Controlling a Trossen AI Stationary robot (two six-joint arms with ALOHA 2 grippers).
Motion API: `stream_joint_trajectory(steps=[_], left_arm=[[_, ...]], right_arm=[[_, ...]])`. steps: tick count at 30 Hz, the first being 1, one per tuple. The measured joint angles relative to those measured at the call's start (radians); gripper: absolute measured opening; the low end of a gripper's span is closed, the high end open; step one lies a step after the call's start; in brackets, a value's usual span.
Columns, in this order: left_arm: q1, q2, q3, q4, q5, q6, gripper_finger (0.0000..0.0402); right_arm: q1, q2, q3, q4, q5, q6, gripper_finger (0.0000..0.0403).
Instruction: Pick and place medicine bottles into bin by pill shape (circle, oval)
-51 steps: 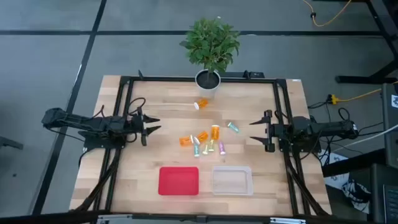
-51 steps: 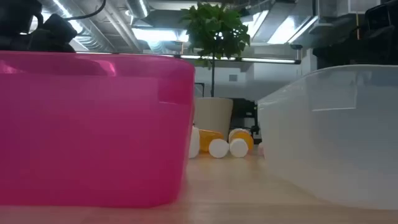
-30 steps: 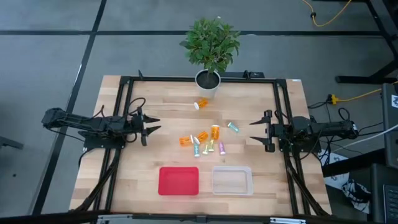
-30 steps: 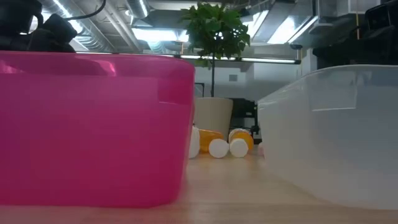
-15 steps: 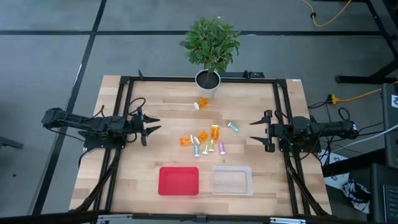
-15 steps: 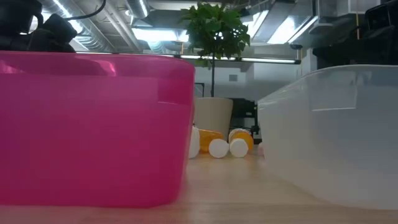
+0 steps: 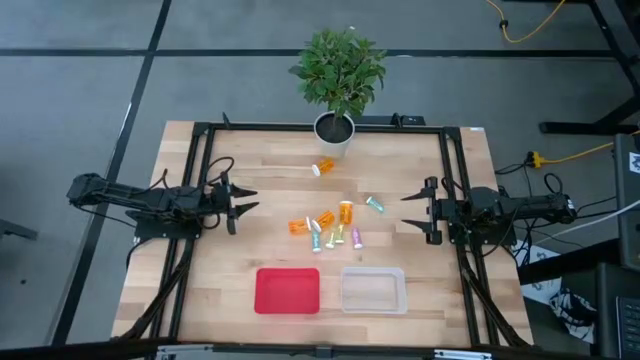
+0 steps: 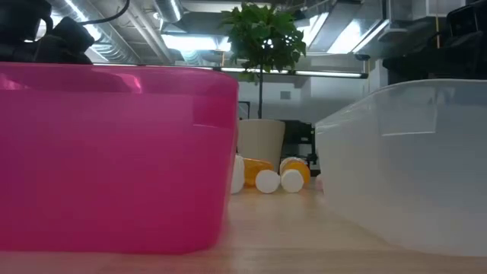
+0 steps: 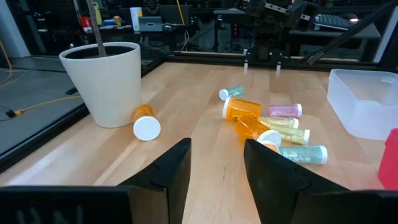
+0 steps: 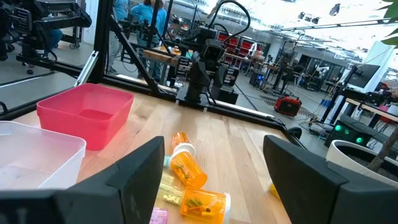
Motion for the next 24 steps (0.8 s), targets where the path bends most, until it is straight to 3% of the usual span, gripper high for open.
stream_joint_trajectory(steps=[14, 24], left_arm=[[0.000, 0.000, 0.000, 0.000, 0.000, 0.000, 0.0142], [0.000, 0.000, 0.000, 0.000, 0.000, 0.000, 0.0142]], right_arm=[[0.001, 0.000, 0.000, 0.041, 0.000, 0.011, 0.0276], [0.001, 0.000, 0.000, 0.154, -0.041, 0.203, 0.0276]])
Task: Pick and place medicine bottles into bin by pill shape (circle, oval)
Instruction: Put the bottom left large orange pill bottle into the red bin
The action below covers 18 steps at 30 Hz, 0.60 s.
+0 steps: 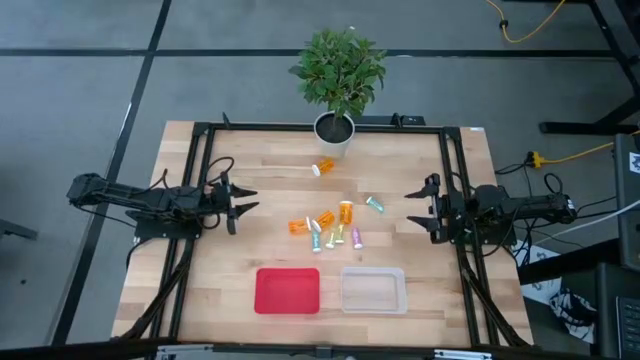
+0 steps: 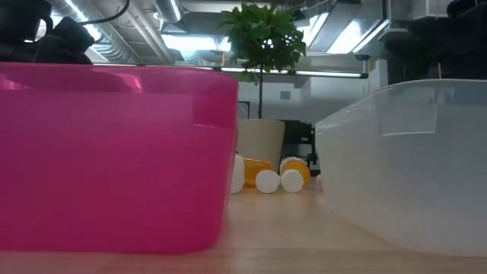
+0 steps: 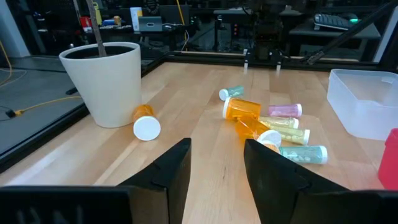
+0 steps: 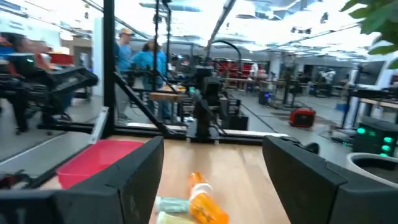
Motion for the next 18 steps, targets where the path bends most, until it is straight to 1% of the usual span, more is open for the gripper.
stream_joint_trajectory(steps=[3, 5, 10, 14, 16, 18], left_arm=[[0.000, 0.000, 0.000, 0.000, 0.000, 0.000, 0.0142], [0.000, 0.000, 0.000, 0.000, 0.000, 0.000, 0.0142], [0.000, 0.000, 0.000, 0.000, 0.000, 0.000, 0.0142], [0.000, 0.000, 0.000, 0.000, 0.000, 0.000, 0.0142], [0.000, 0.000, 0.000, 0.000, 0.000, 0.000, 0.0142], [0.000, 0.000, 0.000, 0.000, 0.000, 0.000, 0.0142]], right_arm=[[0.000, 0.000, 0.000, 0.000, -0.044, 0.043, 0.0276], [0.000, 0.000, 0.000, 0.005, -0.066, 0.102, 0.0276], [0.000, 0.000, 0.000, 0.006, -0.066, 0.297, 0.0276], [0.000, 0.000, 0.000, 0.025, -0.065, 0.382, 0.0276], [0.000, 0.000, 0.000, 0.056, -0.042, 0.424, 0.0276], [-0.001, 0.000, 0.000, 0.100, 0.014, 0.452, 0.0276]])
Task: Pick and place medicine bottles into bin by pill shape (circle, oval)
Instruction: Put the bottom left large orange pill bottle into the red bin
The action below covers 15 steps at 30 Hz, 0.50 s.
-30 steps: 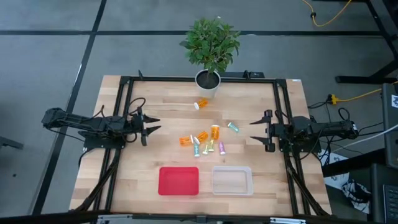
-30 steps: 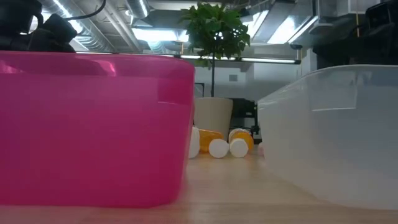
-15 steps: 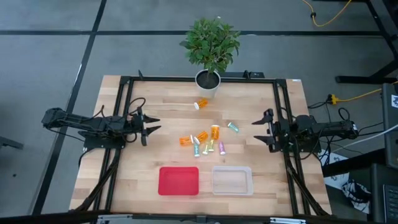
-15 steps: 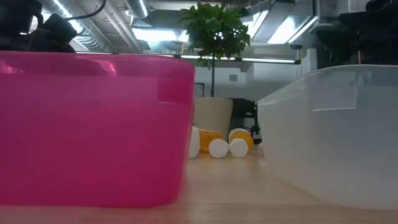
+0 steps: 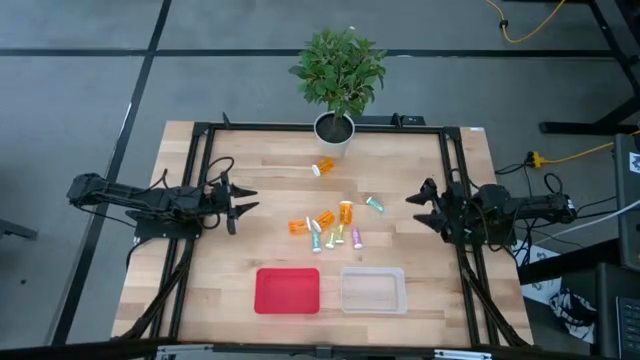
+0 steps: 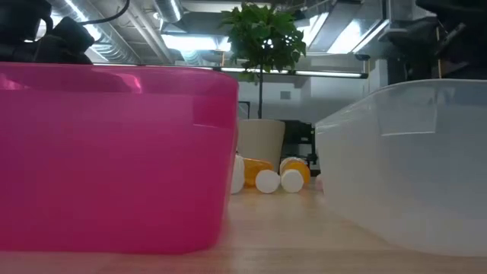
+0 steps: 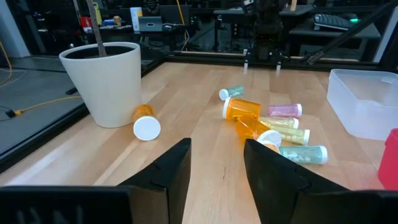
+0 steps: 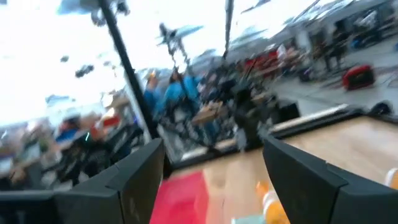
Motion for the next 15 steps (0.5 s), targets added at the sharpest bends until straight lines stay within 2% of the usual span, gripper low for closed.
stream_joint_trajectory(steps=[2, 8, 11, 15], left_arm=[[0.000, 0.000, 0.000, 0.000, 0.000, 0.000, 0.0142], [0.000, 0.000, 0.000, 0.000, 0.000, 0.000, 0.0142], [0.000, 0.000, 0.000, 0.000, 0.000, 0.000, 0.0142], [0.000, 0.000, 0.000, 0.000, 0.000, 0.000, 0.0142]], right_arm=[[0.000, 0.000, 0.000, 0.034, 0.065, -0.011, 0.0276], [0.000, 0.000, 0.000, 0.028, 0.234, -0.183, 0.0276], [0.000, 0.000, 0.000, 0.028, 0.328, -0.198, 0.0276], [0.000, 0.000, 0.000, 0.015, 0.397, -0.272, 0.0276]])
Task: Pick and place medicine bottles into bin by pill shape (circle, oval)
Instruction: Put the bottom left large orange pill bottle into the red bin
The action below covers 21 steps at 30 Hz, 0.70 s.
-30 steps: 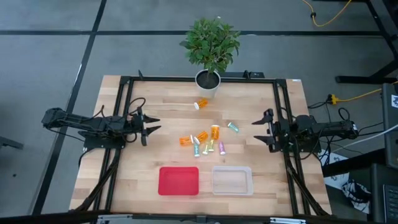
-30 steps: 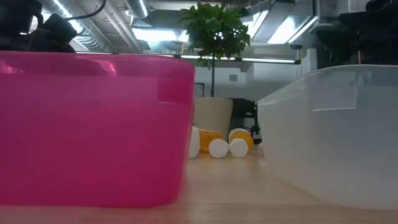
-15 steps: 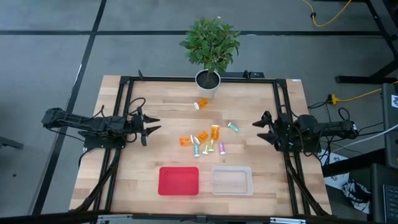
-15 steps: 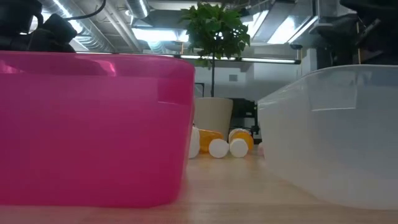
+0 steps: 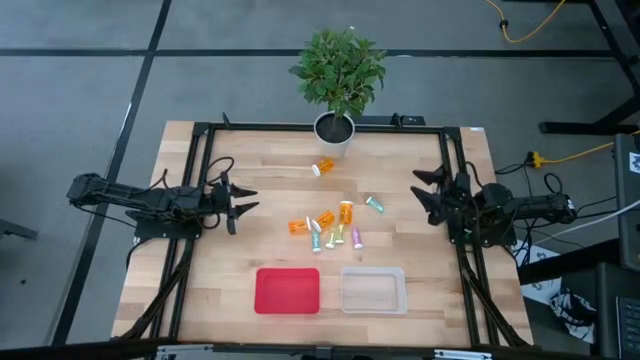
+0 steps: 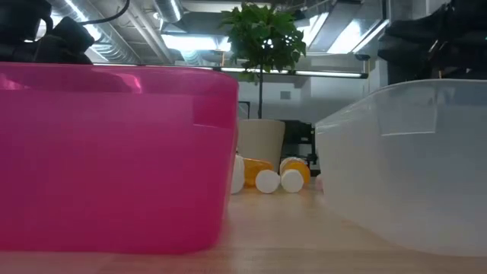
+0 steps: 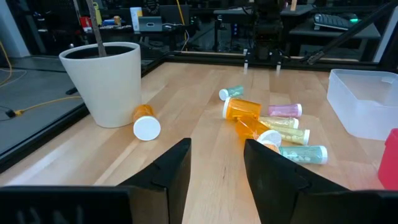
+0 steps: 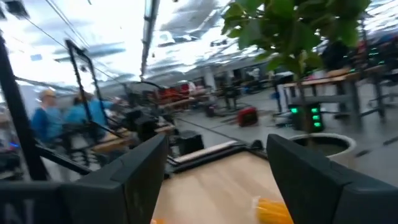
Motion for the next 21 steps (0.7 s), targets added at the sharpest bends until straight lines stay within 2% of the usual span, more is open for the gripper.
stream_joint_trajectory(steps=[5, 7, 14, 21], left_arm=[[0.000, 0.000, 0.000, 0.000, 0.000, 0.000, 0.0142], [0.000, 0.000, 0.000, 0.000, 0.000, 0.000, 0.0142], [0.000, 0.000, 0.000, 0.000, 0.000, 0.000, 0.0142], [0.000, 0.000, 0.000, 0.000, 0.000, 0.000, 0.0142]], right_arm=[[0.000, 0.000, 0.000, 0.000, 0.118, -0.068, 0.0276], [0.000, 0.000, 0.000, 0.000, 0.134, -0.064, 0.0276], [0.000, 0.000, 0.000, -0.006, 0.026, -0.014, 0.0276], [0.000, 0.000, 0.000, -0.006, 0.022, -0.013, 0.0276]])
